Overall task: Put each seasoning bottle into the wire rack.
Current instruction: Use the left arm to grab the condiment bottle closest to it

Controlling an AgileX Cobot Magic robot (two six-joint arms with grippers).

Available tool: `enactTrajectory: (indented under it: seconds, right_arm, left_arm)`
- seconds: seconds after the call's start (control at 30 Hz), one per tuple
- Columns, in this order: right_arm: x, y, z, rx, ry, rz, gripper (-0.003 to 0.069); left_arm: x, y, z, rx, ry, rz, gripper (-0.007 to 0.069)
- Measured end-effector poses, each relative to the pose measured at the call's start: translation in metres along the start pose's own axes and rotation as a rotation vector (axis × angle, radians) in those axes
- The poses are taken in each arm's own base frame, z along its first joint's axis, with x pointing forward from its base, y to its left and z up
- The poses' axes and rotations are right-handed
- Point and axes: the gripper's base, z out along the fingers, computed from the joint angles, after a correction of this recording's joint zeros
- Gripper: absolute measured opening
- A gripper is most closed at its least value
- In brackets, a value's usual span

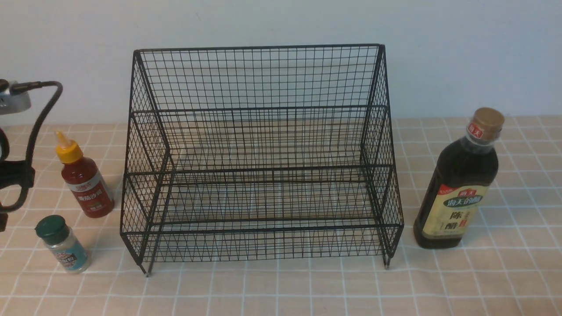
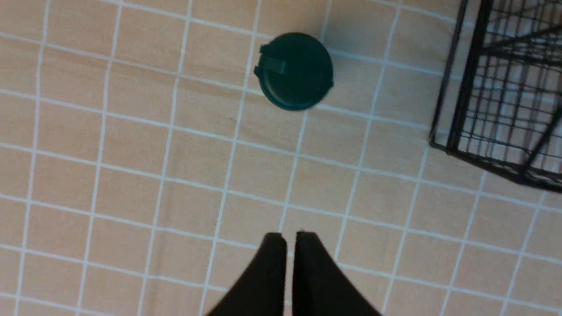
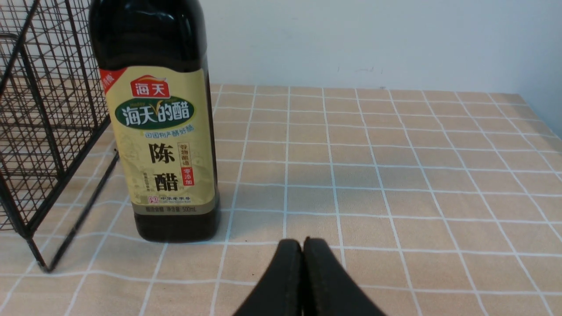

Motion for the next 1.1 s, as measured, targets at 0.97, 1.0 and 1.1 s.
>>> enactTrajectory:
  seconds: [0.97,1.0,1.1]
  right_arm:
    - [0.0,0.0,0.0,0.0,0.0,0.0,-0.0015]
    - [0.0,0.0,0.0,0.0,0.0,0.0,-0.0015]
    - [0.0,0.0,0.0,0.0,0.0,0.0,-0.0015]
  left_arm:
    - [-0.047,0.001,0.101,0.019,0.056,0.147,0.0552]
    - [-0.047,0.001,0.104,0.019,0.068,0.146,0.0537]
    - [-0.047,0.002,0.112,0.021,0.098,0.145,0.0477]
